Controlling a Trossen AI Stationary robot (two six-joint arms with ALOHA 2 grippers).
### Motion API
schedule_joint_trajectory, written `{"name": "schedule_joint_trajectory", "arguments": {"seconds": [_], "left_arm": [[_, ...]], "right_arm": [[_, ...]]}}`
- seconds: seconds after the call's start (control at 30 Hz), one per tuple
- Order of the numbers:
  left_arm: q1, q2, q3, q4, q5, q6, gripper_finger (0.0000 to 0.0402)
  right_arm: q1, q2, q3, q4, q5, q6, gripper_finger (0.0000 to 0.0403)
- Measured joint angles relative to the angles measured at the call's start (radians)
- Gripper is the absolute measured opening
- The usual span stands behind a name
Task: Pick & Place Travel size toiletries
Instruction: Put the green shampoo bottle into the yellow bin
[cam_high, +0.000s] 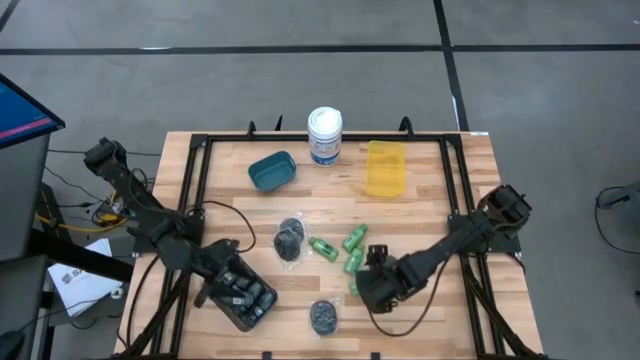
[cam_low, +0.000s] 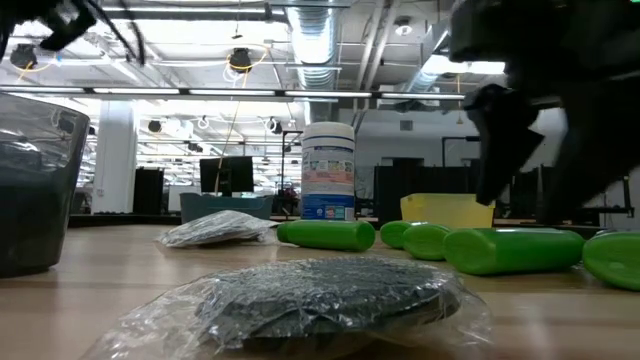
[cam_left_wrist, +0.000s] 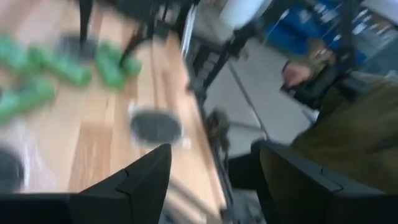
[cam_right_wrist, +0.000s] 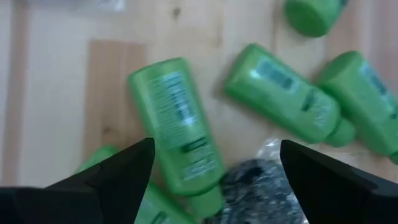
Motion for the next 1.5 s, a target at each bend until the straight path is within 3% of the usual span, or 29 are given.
{"name": "schedule_joint_trajectory", "arguments": {"seconds": [0.23, 1.07, 1.23, 1.5], "left_arm": [[0.0, -0.042, 0.001, 0.085, -0.049, 0.205, 0.0231], [0.0, -0.036, 0.001, 0.088, -0.067, 0.197, 0.0227], [0.0, -0.036, 0.001, 0.088, -0.073, 0.202, 0.0227], [0.001, -0.036, 0.001, 0.086, -0.094, 0.205, 0.0227]], "right_arm": [[0.025, 0.0, -0.06, 0.123, 0.001, 0.0, 0.0331], [-0.012, 0.083, -0.06, 0.253, -0.055, -0.05, 0.03], [-0.013, 0.079, -0.061, 0.255, -0.06, -0.058, 0.0242], [-0.016, 0.077, -0.05, 0.251, -0.052, -0.106, 0.0093]]}}
